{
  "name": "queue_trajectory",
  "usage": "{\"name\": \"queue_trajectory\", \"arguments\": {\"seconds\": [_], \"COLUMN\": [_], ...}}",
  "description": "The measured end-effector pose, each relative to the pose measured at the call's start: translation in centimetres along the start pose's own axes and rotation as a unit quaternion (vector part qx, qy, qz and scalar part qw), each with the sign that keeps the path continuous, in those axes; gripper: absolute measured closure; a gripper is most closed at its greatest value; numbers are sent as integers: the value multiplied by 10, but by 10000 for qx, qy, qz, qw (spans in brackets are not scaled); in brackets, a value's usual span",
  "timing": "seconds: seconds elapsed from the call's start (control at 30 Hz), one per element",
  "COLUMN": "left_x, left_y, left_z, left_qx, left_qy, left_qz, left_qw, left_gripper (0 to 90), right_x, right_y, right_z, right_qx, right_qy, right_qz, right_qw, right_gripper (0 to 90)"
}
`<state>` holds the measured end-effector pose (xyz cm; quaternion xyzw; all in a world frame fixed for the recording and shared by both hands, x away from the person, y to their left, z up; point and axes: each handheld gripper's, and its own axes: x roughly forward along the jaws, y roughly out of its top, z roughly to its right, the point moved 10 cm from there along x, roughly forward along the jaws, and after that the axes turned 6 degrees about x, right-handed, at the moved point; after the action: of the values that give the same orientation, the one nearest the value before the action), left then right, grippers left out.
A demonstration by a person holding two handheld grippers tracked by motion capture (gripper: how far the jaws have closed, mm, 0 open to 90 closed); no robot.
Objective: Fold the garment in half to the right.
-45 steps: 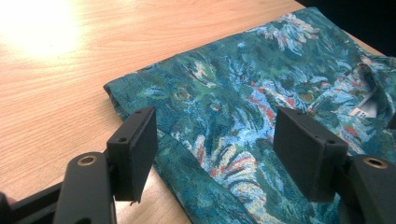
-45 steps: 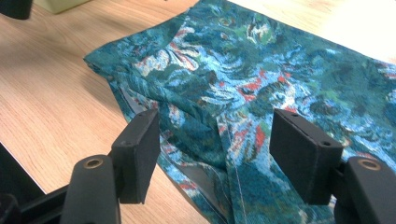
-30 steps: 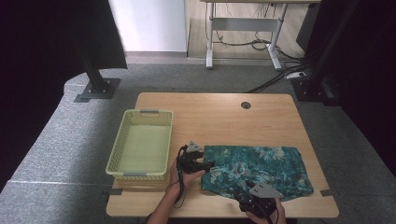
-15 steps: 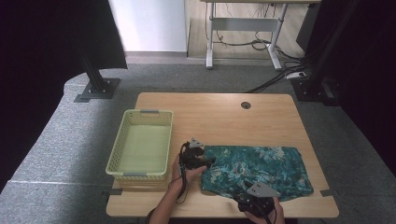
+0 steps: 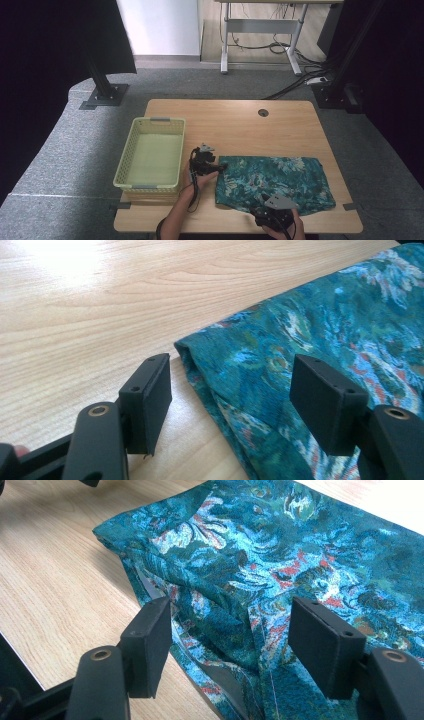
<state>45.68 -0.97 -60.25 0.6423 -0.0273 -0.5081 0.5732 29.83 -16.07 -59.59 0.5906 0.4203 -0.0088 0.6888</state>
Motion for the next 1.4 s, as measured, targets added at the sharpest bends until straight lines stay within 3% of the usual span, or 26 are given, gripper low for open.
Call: {"name": "queue_trajectory", "arguments": {"seconds": [0.13, 0.23, 0.47, 0.87, 1.0, 1.2, 1.3, 1.4], "left_x": [3, 5, 13, 23, 28, 31, 29, 29], "left_y": [1, 3, 5, 8, 11, 12, 9, 8], "left_z": [-5, -8, -16, -14, -10, -12, -15, -13], "left_qx": [-34, -161, -122, 47, 226, 367, 192, 301], "left_qy": [37, -59, 67, 47, 0, 162, 109, 155], "left_qz": [-56, -13, -162, -238, -235, -130, -22, -56], "left_qw": [10000, 9999, 9998, 9997, 9995, 9991, 9998, 9994], "left_gripper": [335, 341, 343, 373, 447, 599, 731, 786], "right_x": [1, 1, 3, 4, 4, 4, 4, 4], "right_y": [-1, -1, -2, -4, -4, -5, -5, -5], "right_z": [1, 1, 2, 1, 2, 2, 1, 1], "right_qx": [10, 11, 11, -20, -13, -5, -23, -29], "right_qy": [-2, 0, -1, 4, -9, -13, -5, -6], "right_qz": [-36, -44, -67, -101, -111, -115, -115, -119], "right_qw": [10000, 10000, 10000, 9999, 9999, 9999, 9999, 9999], "right_gripper": [334, 333, 333, 334, 334, 334, 334, 334]}}
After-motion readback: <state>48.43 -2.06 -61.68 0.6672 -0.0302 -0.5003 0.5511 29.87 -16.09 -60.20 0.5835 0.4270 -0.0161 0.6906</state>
